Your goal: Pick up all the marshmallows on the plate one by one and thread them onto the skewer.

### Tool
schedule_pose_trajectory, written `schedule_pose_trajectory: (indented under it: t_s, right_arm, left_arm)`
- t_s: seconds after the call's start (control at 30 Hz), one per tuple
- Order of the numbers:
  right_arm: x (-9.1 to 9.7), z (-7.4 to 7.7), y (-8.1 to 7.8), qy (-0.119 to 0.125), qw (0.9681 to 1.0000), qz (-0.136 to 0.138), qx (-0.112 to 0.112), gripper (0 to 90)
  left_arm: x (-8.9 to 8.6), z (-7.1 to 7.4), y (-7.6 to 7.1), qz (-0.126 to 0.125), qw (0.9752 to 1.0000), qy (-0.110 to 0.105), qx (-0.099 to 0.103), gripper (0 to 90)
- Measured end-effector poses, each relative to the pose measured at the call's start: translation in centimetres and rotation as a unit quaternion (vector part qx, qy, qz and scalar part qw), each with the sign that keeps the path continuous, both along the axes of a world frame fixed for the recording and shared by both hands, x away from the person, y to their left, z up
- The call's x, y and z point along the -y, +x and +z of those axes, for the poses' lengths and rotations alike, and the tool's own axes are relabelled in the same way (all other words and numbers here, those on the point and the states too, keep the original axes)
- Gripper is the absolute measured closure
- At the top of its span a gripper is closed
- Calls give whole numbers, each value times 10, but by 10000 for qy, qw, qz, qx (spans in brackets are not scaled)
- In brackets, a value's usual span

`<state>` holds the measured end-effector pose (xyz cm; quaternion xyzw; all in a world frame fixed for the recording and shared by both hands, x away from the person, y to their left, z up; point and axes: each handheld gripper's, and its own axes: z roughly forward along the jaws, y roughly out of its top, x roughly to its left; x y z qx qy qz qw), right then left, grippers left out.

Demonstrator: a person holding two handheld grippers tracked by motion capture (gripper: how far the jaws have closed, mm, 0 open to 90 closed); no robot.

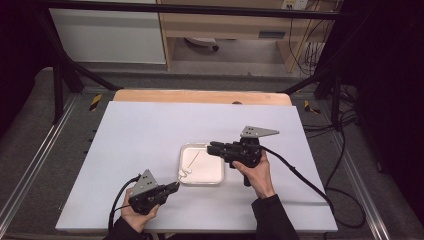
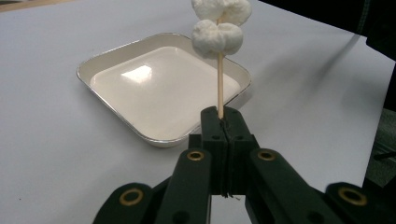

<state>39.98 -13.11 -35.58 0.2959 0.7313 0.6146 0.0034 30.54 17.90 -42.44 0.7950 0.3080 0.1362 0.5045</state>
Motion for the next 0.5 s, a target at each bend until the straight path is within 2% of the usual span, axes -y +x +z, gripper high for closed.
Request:
schedule_pose_trajectory:
  t_s: [0.2, 0.5]
  right_arm:
    - [0, 2, 2, 228, 9996, 108, -104, 727]
    - [-6, -3, 4, 268, 9989, 250, -279, 727]
  left_arm:
    - [2, 0, -1, -87, 10000, 13, 25, 888]
    - [4, 0, -3, -148, 9999, 38, 65, 888]
